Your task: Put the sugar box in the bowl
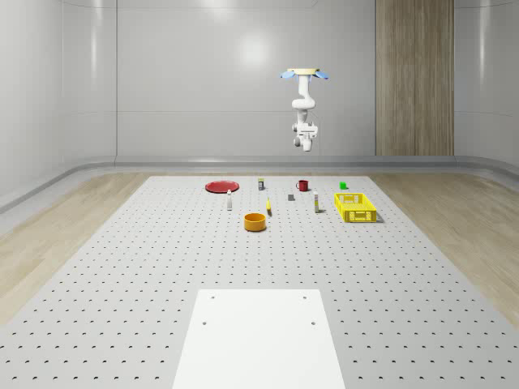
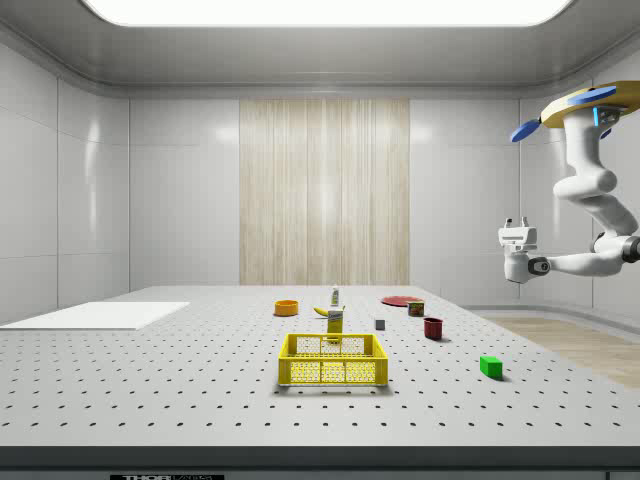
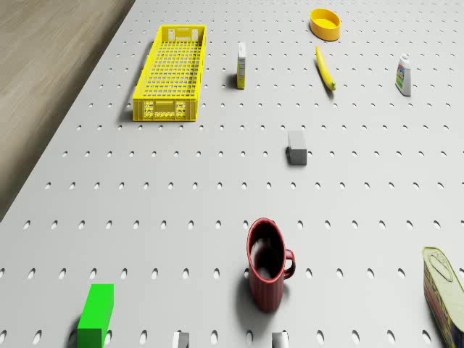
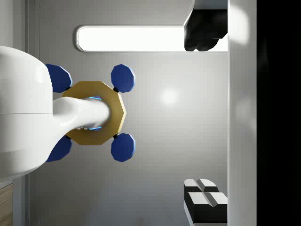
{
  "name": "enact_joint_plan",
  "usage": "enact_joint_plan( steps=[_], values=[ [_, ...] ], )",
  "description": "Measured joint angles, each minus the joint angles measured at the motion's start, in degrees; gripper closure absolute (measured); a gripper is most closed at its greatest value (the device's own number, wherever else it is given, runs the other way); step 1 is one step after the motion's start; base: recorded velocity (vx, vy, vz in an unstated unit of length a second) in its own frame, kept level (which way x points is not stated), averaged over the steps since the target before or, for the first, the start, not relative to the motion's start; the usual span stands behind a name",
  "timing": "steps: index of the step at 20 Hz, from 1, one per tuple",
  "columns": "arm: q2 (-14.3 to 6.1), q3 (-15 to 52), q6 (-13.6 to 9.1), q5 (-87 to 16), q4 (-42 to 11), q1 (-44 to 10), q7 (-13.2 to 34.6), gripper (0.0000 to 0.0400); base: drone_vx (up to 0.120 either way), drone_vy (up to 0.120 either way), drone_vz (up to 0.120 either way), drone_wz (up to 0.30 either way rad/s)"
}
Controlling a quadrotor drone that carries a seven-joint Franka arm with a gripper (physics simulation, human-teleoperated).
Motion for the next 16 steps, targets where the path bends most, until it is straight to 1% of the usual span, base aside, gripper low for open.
enact_joint_plan(
  steps=[4, 7, 10, 13, 16],
  values=[
    [0.7, 0.06, -3.96, 0.04, 4.85, -0.11, -0.07, 0.0, 0.0, 0.0, 0.0, 0.0],
    [1.84, 0.09, -6.4, 0.07, 8.55, -0.18, -0.1, 0.0, 0.12, 0.0, 0.0, 0.0],
    [3.05, 0.13, -8.36, 0.09, 11.86, -0.23, -0.12, 0.0, 0.12, 0.0, 0.0, 0.0],
    [3.96, 0.15, -9.7, 0.1, 14.24, -0.27, -0.13, 0.0, 0.12, 0.0, 0.0, 0.0],
    [4.51, 0.17, -10.48, 0.12, 15.71, -0.3, -0.15, 0.0, 0.12, 0.0, 0.0, 0.0]
  ],
)
